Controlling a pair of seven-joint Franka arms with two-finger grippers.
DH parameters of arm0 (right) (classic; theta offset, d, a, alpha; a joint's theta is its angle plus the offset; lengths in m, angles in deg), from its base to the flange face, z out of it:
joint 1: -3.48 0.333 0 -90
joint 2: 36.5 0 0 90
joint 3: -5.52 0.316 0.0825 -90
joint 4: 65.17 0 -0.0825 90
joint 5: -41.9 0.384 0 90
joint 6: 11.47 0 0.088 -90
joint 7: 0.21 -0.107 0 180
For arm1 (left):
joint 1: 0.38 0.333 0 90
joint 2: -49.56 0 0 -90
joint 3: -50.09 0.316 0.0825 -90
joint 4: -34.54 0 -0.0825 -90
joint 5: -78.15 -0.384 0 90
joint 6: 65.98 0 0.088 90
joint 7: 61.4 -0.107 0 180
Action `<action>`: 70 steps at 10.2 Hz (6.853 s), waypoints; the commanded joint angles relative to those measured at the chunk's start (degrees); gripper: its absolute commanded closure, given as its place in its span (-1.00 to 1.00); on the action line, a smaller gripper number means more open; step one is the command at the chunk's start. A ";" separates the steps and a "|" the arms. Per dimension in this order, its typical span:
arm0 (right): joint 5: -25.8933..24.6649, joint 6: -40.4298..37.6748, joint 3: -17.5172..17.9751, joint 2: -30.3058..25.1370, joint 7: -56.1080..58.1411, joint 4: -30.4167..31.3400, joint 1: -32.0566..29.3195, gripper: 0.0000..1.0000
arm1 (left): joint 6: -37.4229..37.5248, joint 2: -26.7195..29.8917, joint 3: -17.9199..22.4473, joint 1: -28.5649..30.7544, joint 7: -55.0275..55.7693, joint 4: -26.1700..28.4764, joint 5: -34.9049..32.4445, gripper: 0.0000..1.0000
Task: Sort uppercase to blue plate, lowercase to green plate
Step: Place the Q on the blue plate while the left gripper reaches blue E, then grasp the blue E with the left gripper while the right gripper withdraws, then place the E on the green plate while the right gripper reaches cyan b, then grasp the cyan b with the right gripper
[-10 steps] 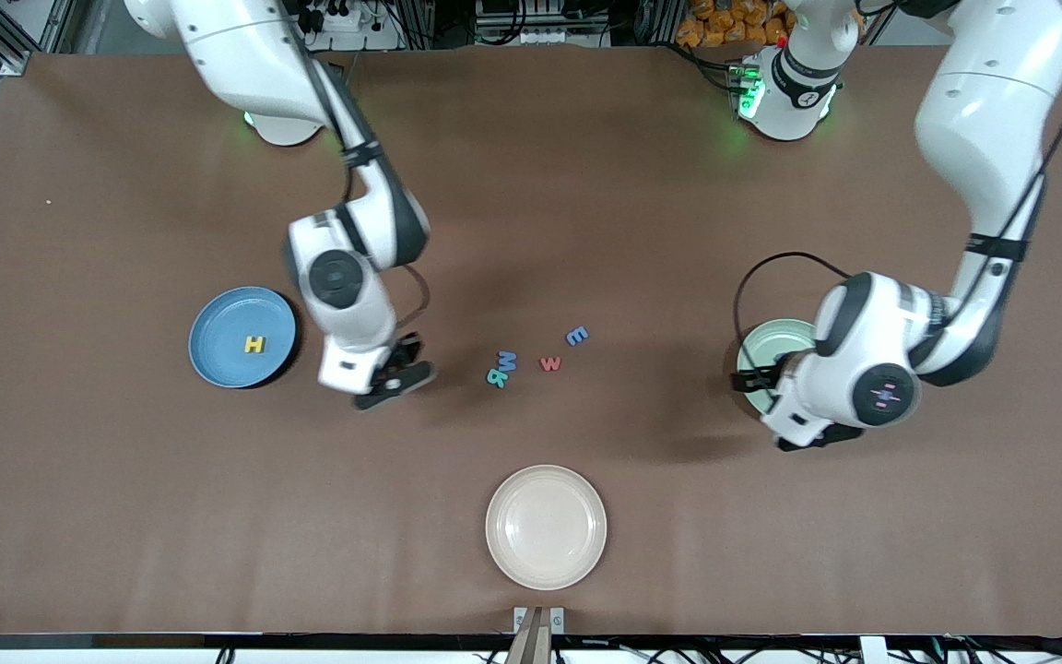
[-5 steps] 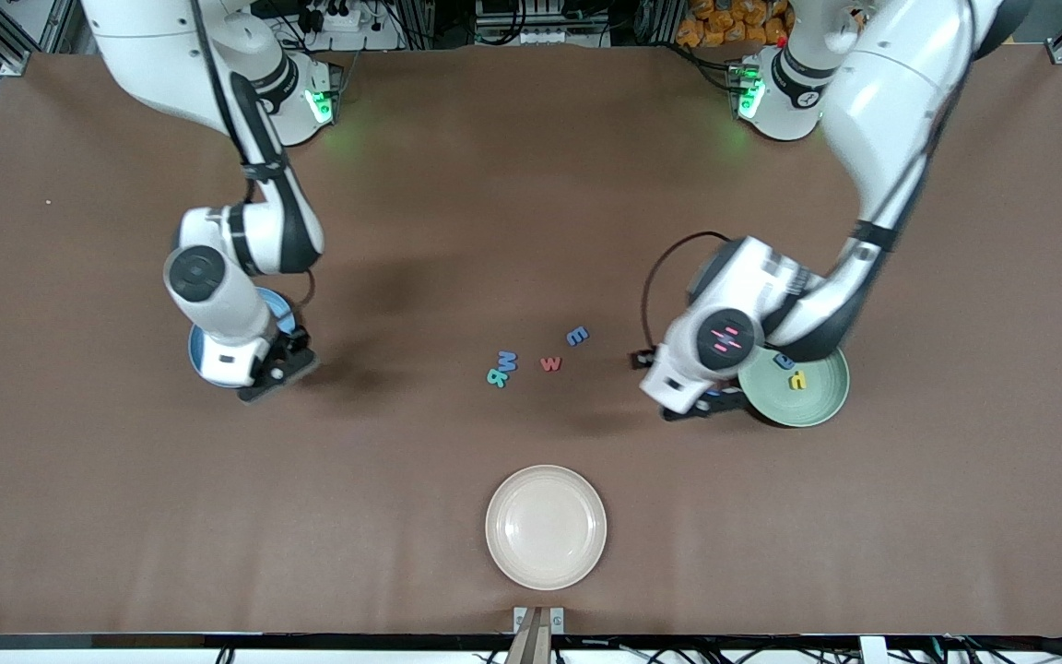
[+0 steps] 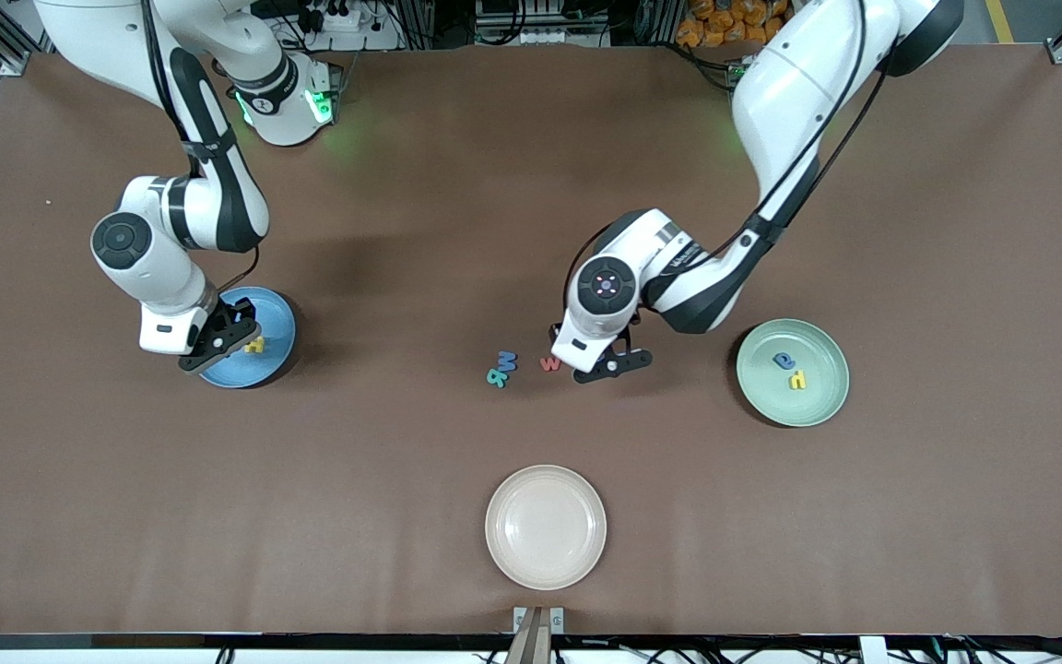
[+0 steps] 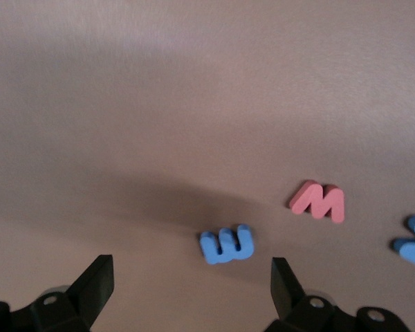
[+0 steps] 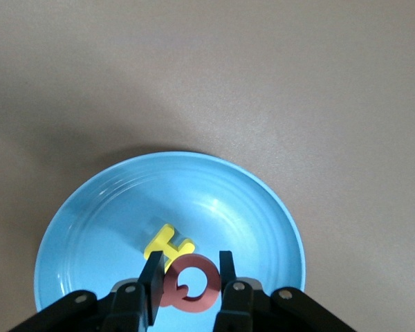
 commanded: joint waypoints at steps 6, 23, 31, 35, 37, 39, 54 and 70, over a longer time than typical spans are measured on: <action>1.93 0.97 0.06 -3.68 0.10 3.81 -1.05 -0.11 | -5.06 -2.46 2.24 -2.26 13.22 -2.08 -1.66 -1.00; 12.58 -8.60 0.14 -4.74 -7.44 0.29 0.45 -0.23 | -7.62 -2.11 2.77 -3.14 15.17 2.67 -2.27 -1.00; 19.14 -9.76 1.64 -4.57 -35.13 -4.36 9.05 -0.23 | -7.62 -2.29 2.77 -4.10 19.12 3.28 -2.27 1.00; 29.69 -8.53 1.73 -2.47 -41.89 -6.99 14.05 -0.22 | -6.66 0.68 2.77 -1.92 18.25 3.20 -2.36 1.00; 32.96 -6.34 1.73 -0.36 -46.46 -8.84 17.05 -0.22 | -4.20 3.41 2.77 1.76 16.15 3.11 -2.54 1.00; 32.80 -5.89 1.64 2.80 -47.02 -12.78 21.43 -0.23 | 1.75 5.35 2.69 7.12 9.85 3.11 -2.54 1.00; 6.60 -2.47 3.31 25.22 -25.22 -36.45 29.45 -0.30 | 14.64 5.45 3.04 30.35 -22.45 2.58 -7.90 -1.00; 20.94 -12.57 9.02 28.92 -95.05 -47.07 22.05 -0.29 | 5.83 4.92 2.69 25.78 -19.46 2.58 -7.72 -1.00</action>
